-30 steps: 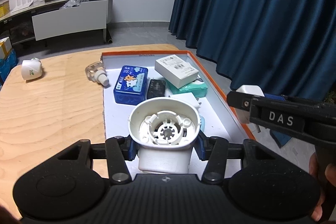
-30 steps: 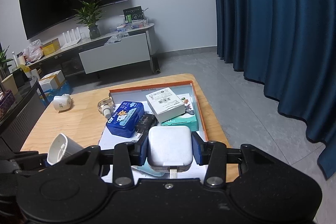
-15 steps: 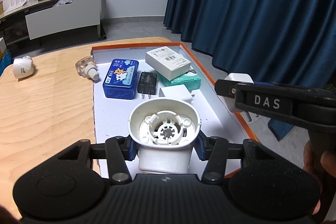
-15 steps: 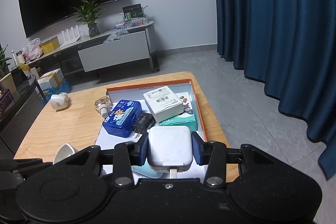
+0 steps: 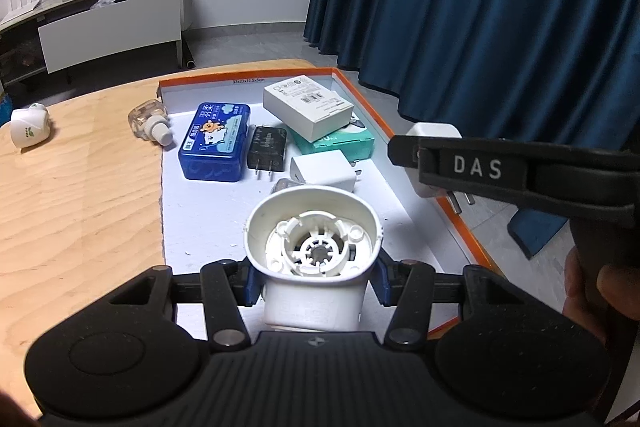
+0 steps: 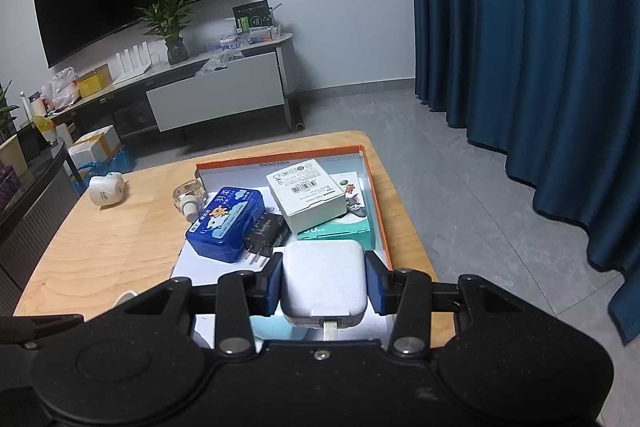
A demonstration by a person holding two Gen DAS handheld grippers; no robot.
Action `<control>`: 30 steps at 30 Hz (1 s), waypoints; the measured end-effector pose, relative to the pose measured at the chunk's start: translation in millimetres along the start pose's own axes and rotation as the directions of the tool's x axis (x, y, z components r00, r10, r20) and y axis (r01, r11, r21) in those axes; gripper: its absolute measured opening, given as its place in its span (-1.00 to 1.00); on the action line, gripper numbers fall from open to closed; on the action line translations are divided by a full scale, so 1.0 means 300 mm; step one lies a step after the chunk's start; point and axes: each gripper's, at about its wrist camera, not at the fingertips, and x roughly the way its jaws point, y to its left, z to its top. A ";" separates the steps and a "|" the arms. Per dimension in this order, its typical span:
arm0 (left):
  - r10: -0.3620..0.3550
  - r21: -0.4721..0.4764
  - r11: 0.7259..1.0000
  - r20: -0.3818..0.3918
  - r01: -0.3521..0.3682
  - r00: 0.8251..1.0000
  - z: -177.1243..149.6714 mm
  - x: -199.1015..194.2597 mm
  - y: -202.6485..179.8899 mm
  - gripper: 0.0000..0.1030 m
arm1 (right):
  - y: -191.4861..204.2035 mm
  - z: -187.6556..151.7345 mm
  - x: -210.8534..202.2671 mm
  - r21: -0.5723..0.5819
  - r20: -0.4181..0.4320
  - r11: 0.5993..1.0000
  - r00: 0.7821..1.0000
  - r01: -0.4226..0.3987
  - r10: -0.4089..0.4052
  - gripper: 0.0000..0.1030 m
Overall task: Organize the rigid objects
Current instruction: 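Lower the white cube charger into the tray and open the right tool while the left tool holds the diffuser, then lower the white diffuser into the tray and open the left tool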
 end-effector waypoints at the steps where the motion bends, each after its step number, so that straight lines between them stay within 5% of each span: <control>1: -0.001 0.000 1.000 -0.001 0.001 1.000 0.000 0.001 -0.001 0.00 | -0.001 0.002 0.003 -0.001 -0.001 1.000 1.000 -0.001 0.001 0.00; 16: -0.010 -0.003 1.000 -0.026 0.010 1.000 0.001 0.037 -0.002 0.00 | 0.002 0.057 0.113 -0.027 0.016 1.000 1.000 -0.001 0.002 0.02; 27: -0.074 0.022 0.997 -0.028 0.075 0.997 0.008 0.065 -0.043 0.01 | -0.064 0.054 -0.001 0.024 0.095 0.999 0.995 0.030 -0.032 0.06; 30: -0.108 0.017 0.994 -0.025 0.109 0.994 0.006 0.059 -0.049 0.28 | -0.066 0.052 -0.025 0.034 0.109 0.999 0.993 0.028 -0.031 0.11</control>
